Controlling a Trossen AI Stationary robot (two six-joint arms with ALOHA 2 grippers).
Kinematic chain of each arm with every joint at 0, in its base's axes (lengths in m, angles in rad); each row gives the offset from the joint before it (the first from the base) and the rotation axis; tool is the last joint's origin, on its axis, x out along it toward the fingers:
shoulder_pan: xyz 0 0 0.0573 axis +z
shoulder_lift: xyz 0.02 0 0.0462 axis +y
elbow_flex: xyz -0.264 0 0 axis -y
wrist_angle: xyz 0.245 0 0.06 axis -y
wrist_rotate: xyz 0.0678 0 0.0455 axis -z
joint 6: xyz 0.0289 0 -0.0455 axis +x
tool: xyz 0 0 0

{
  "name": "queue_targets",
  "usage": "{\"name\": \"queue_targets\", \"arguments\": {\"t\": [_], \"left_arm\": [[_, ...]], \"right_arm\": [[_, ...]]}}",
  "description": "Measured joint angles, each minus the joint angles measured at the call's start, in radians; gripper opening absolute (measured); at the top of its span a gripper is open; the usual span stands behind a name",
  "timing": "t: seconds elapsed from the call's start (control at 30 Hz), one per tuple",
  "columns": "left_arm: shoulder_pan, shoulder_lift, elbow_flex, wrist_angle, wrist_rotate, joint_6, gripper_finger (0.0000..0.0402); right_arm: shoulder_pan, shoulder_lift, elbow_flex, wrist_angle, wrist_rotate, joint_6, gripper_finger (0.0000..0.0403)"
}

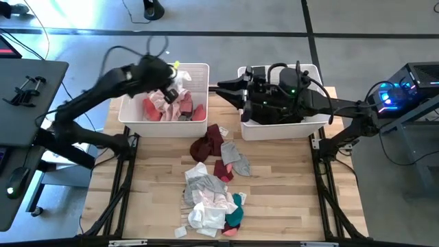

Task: Sort clothes
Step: Put the white underwear into the left white laundry bin

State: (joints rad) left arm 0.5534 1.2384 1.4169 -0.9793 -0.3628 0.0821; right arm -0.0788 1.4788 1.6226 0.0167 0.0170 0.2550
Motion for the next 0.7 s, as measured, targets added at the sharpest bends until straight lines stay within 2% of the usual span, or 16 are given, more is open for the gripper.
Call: {"name": "queue_targets", "arguments": {"t": [0.13,0.2,0.3,0.43,0.57,0.7], "left_arm": [[0.118,0.107,-0.127,0.031,0.182,0.005,0.0002],[0.158,0.162,-0.194,0.055,0.229,0.006,0.0002],[0.2,0.243,-0.263,0.072,0.231,0.035,0.0001],[0.237,0.307,-0.293,0.09,0.196,0.053,0.0001],[0.248,0.307,-0.289,0.12,0.196,0.052,0.0001],[0.259,0.255,-0.265,0.119,0.197,0.012,0.0009]], "right_arm": [[0.001,0.0,0.0,0.001,-0.016,0.022,0.0135],[0.001,-0.005,0.0,-0.009,-0.038,0.058,0.0135],[0.008,-0.015,0.0,-0.045,-0.068,0.085,0.0135],[0.024,-0.016,0.0,-0.092,-0.07,0.083,0.0135],[0.029,-0.017,0.0,-0.116,-0.07,0.08,0.0135],[0.028,-0.022,-0.001,-0.229,-0.068,0.086,0.0135]]}}
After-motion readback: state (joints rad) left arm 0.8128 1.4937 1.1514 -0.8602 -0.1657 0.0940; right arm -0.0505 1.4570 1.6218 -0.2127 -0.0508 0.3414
